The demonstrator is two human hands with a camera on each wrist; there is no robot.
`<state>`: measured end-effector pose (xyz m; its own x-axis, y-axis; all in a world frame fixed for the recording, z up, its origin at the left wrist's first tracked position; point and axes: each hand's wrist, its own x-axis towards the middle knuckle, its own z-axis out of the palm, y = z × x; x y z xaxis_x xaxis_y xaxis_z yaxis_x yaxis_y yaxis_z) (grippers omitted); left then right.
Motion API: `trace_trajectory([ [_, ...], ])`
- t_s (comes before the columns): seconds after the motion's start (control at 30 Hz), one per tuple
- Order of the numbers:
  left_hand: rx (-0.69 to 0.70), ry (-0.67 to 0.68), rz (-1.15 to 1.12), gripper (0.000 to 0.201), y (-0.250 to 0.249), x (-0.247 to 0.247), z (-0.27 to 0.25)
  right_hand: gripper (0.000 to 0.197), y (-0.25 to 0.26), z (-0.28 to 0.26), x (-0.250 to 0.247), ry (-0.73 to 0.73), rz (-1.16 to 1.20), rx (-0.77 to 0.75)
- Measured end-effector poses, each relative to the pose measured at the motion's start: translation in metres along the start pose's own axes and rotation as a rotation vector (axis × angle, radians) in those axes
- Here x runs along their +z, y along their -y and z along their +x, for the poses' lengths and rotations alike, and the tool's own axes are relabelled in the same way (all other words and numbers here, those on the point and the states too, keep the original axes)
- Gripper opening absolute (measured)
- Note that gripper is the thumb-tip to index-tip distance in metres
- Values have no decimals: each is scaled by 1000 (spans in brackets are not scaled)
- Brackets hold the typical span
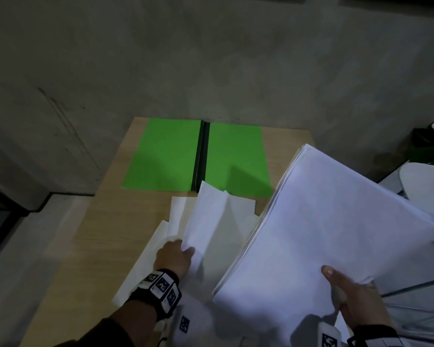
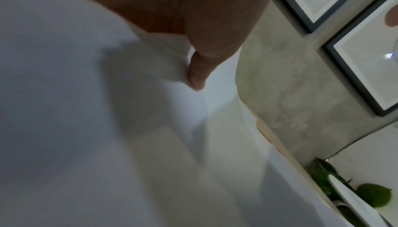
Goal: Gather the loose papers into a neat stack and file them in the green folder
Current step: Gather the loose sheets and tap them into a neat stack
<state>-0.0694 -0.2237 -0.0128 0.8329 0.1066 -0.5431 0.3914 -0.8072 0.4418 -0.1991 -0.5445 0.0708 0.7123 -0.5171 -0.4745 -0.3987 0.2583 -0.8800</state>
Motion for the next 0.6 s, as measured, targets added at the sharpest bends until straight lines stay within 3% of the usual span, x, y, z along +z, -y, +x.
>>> trace_trajectory([
  [0.1, -106, -33, 149, 61, 7, -4, -4, 88, 0, 0, 2, 13, 16, -12],
  [0.17, -123, -62, 28, 64, 10, -3, -5, 100, 4, -5, 6, -5, 2, -27],
  [0.2, -132, -73, -101, 65, 11, -2, -4, 95, 8, -8, 9, -6, 2, -41],
  [0.27, -154, -72, -299, 72, 11, -4, 0, 62, 16, -14, 13, -23, -24, -114],
  [0.33, -134, -18, -295, 65, 12, -6, 3, 41, 21, -16, 13, -33, -83, -167],
  [0.43, -3, 33, -173, 21, 11, -12, 1, 45, 22, -19, 13, -17, -164, -197],
  [0.53, 46, 45, -294, 37, 13, -17, -5, 42, 25, -21, 15, -60, -132, -171],
  [0.6, 82, -23, -344, 46, 14, -26, -12, 42, 27, -23, 15, -66, -118, -172],
])
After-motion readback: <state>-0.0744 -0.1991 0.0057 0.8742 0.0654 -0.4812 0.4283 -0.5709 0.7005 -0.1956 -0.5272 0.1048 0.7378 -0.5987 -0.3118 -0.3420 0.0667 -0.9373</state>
